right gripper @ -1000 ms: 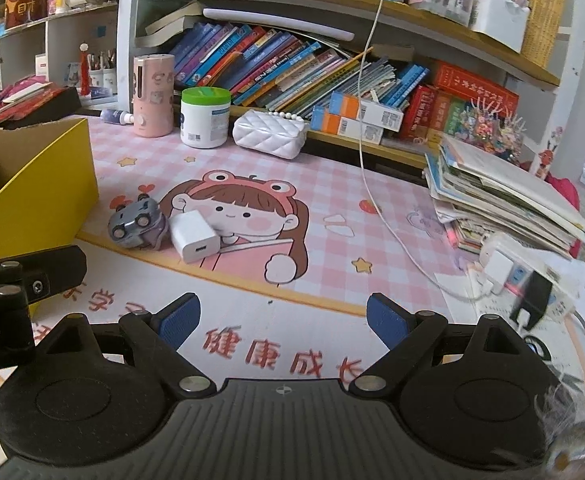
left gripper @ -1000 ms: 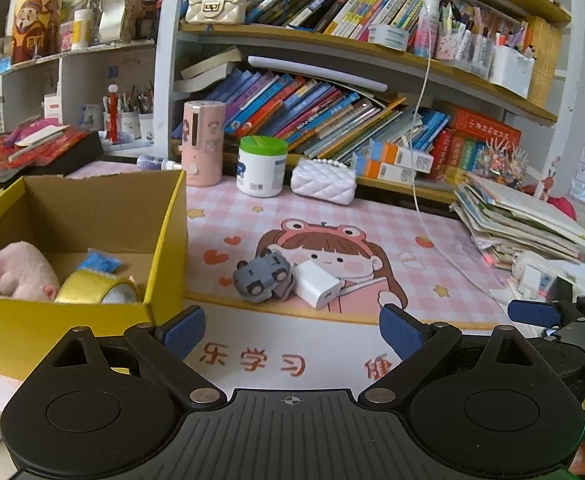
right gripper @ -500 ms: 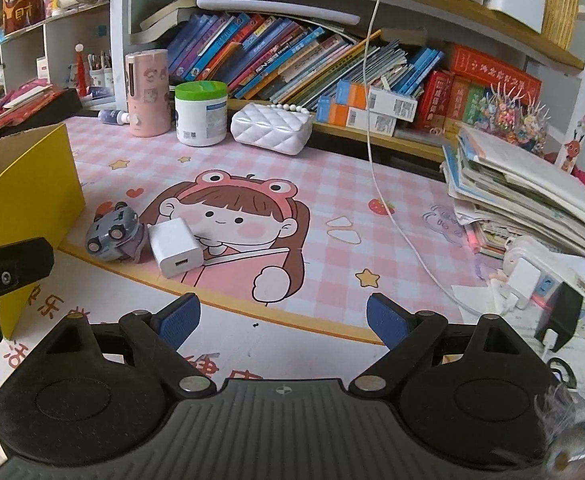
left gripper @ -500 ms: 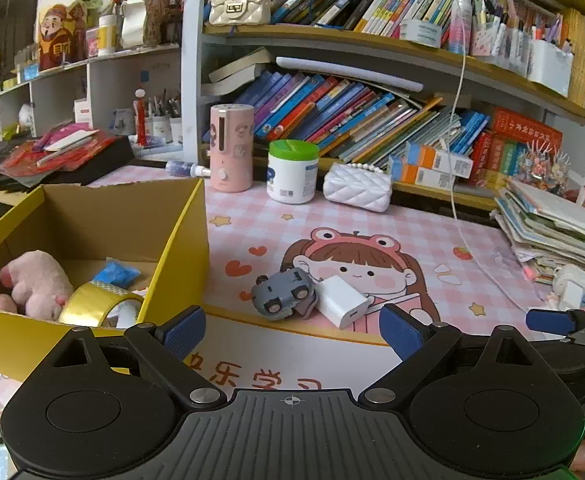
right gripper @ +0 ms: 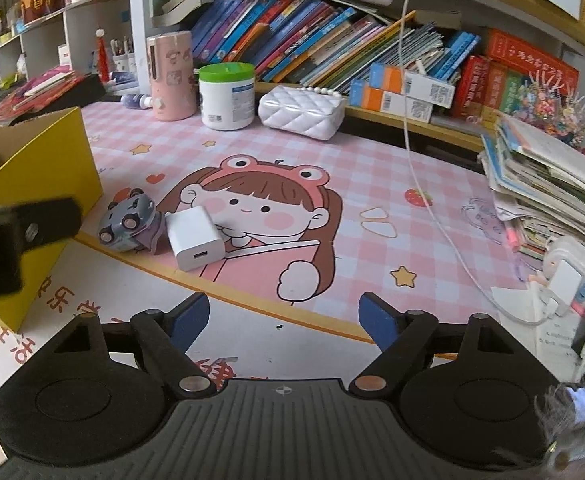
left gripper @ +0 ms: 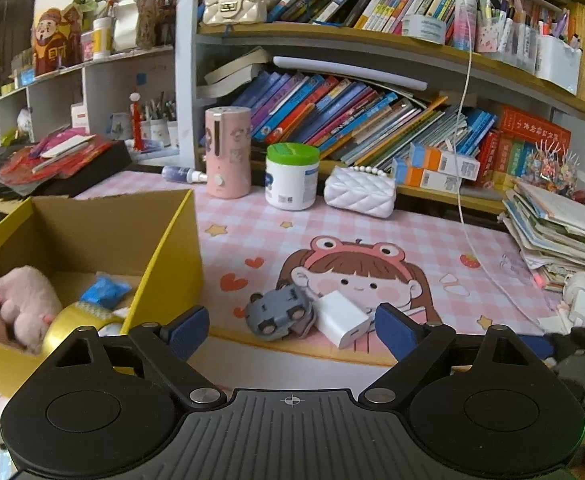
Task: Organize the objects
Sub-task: 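Grasp the grey toy car with the left tool while the right tool grasps the white charger, then carry the toy car in the left tool and charger in the right tool to the yellow box, then lower the toy car and charger into the yellow box with both tools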
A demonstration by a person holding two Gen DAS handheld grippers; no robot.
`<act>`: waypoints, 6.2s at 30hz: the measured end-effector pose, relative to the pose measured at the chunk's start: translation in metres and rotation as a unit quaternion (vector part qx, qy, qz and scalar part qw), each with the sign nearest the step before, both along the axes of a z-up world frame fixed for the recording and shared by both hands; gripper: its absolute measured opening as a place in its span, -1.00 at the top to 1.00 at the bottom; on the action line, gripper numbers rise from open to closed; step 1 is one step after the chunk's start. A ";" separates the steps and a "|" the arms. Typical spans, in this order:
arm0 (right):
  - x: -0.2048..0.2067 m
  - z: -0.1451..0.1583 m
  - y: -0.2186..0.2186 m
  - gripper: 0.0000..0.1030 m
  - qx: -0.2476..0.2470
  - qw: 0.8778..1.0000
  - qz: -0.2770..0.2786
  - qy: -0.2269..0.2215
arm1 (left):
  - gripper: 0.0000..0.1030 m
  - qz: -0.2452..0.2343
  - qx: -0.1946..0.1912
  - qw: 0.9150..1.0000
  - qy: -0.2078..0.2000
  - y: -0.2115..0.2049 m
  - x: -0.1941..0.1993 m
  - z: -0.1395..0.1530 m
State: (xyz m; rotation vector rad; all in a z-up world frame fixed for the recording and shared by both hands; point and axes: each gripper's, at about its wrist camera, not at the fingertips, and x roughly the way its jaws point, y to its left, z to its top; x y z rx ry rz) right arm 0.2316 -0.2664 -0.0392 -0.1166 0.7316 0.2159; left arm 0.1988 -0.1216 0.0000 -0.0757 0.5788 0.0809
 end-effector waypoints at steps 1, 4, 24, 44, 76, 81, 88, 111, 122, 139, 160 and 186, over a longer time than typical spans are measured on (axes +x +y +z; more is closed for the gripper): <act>0.001 -0.001 0.001 -0.59 0.000 1.000 0.003 0.001 | -0.77 -0.001 -0.002 1.000 0.002 -0.001 0.004 -0.001; 0.005 -0.003 0.003 -0.59 -0.002 1.000 0.015 -0.001 | -0.77 0.003 -0.009 1.000 0.011 -0.002 0.018 -0.006; 0.031 -0.018 0.009 -0.55 -0.005 0.996 0.088 0.000 | -0.58 0.112 -0.042 0.987 0.111 0.012 0.106 -0.067; 0.056 -0.028 0.023 -0.48 0.010 0.993 0.115 0.002 | -0.24 0.077 -0.071 0.994 0.041 0.021 0.072 -0.022; 0.053 -0.013 0.029 0.21 0.078 0.991 0.079 0.070 | -0.24 0.055 -0.065 0.996 -0.026 0.041 -0.021 0.027; 0.014 0.008 0.018 0.21 0.081 0.993 0.061 0.058 | -0.24 0.025 -0.073 0.997 -0.023 0.040 -0.035 0.022; -0.034 0.023 0.026 0.21 0.074 0.996 0.032 0.047 | -0.24 -0.010 -0.082 0.996 -0.033 0.045 -0.052 0.023; -0.161 0.027 0.110 0.21 0.033 0.998 0.019 0.042 | -0.24 -0.031 -0.116 0.993 -0.014 0.132 -0.156 0.006; -0.202 0.015 0.162 0.21 0.042 0.996 0.049 0.063 | -0.24 0.002 -0.106 0.994 -0.010 0.178 -0.207 0.002; -0.221 0.030 0.212 0.21 0.041 0.994 0.089 0.038 | -0.24 0.033 -0.103 0.993 -0.039 0.218 -0.235 0.014; -0.182 0.062 0.224 0.21 0.046 0.996 0.073 -0.018 | -0.24 0.038 -0.110 0.991 -0.069 0.230 -0.199 0.030; -0.030 0.039 0.258 0.21 0.039 0.988 0.146 -0.016 | -0.24 0.104 -0.054 0.993 -0.030 0.231 -0.071 0.019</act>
